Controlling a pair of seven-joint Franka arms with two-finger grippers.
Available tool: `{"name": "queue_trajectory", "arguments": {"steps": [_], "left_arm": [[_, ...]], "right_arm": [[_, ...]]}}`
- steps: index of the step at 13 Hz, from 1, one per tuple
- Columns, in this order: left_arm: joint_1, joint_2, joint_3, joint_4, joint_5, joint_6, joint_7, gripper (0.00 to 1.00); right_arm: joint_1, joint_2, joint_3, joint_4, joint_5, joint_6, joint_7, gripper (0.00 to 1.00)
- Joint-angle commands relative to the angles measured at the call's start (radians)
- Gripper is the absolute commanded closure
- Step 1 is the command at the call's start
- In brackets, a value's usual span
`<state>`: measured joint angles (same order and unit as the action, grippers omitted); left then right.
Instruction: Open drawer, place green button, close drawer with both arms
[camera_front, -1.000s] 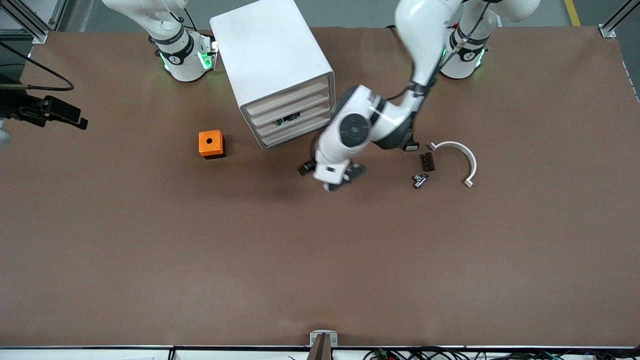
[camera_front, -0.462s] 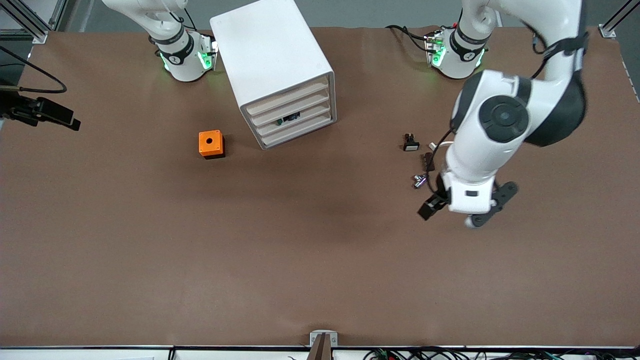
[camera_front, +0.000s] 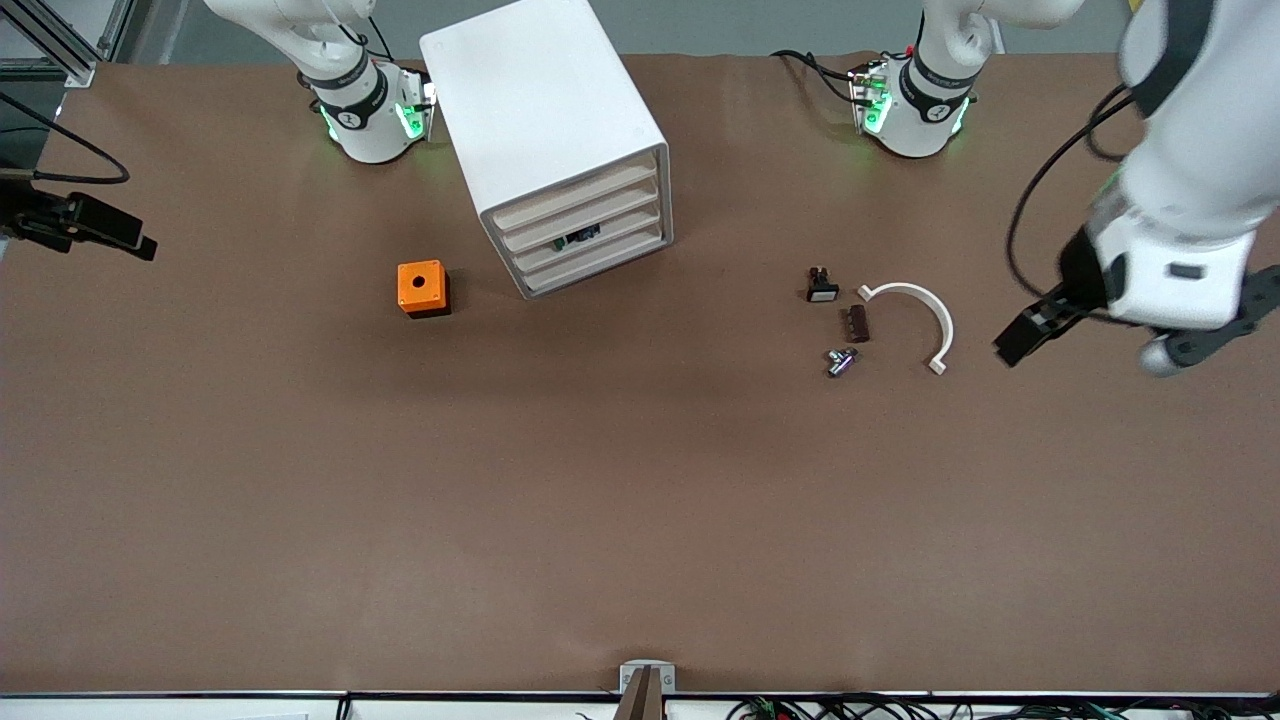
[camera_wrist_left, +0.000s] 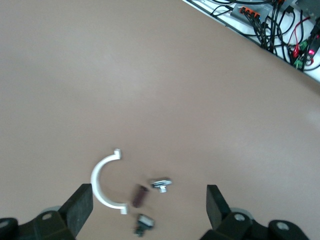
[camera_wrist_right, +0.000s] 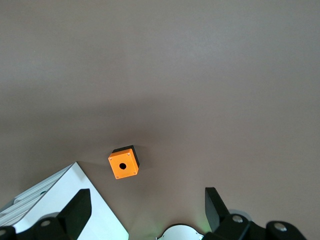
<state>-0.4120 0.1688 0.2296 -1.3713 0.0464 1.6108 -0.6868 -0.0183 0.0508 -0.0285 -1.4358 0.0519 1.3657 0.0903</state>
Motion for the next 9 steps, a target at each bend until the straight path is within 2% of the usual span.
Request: {"name": "queue_trajectory", "arguments": {"steps": [1,3,5,6,7,9], "left_arm": [[0.044,-0.037,-0.007,-0.011,0.012,-0.049,0.213,0.00],[0.094,-0.095,-0.007,-0.018,0.012,-0.086,0.340,0.00],[0.110,-0.126,-0.013,-0.021,0.010,-0.150,0.398,0.00],[0.142,-0.129,-0.041,-0.026,0.012,-0.163,0.398,0.00],[0.183,-0.135,-0.100,-0.029,0.012,-0.169,0.398,0.00],[0.223,-0.164,-0.153,-0.075,0.012,-0.163,0.398,0.00]], "right_arm": [[-0.020,-0.006,0.007,0.009,-0.018,0.001,-0.015,0.00],[-0.020,-0.006,0.007,0.003,-0.023,0.004,-0.024,0.00],[-0.017,-0.023,0.009,-0.014,-0.030,0.022,-0.136,0.00],[-0.018,-0.049,0.009,-0.040,-0.029,0.044,-0.147,0.00],[-0.019,-0.075,0.009,-0.066,-0.029,0.071,-0.146,0.00],[-0.019,-0.150,0.009,-0.171,-0.027,0.151,-0.146,0.00]]}}
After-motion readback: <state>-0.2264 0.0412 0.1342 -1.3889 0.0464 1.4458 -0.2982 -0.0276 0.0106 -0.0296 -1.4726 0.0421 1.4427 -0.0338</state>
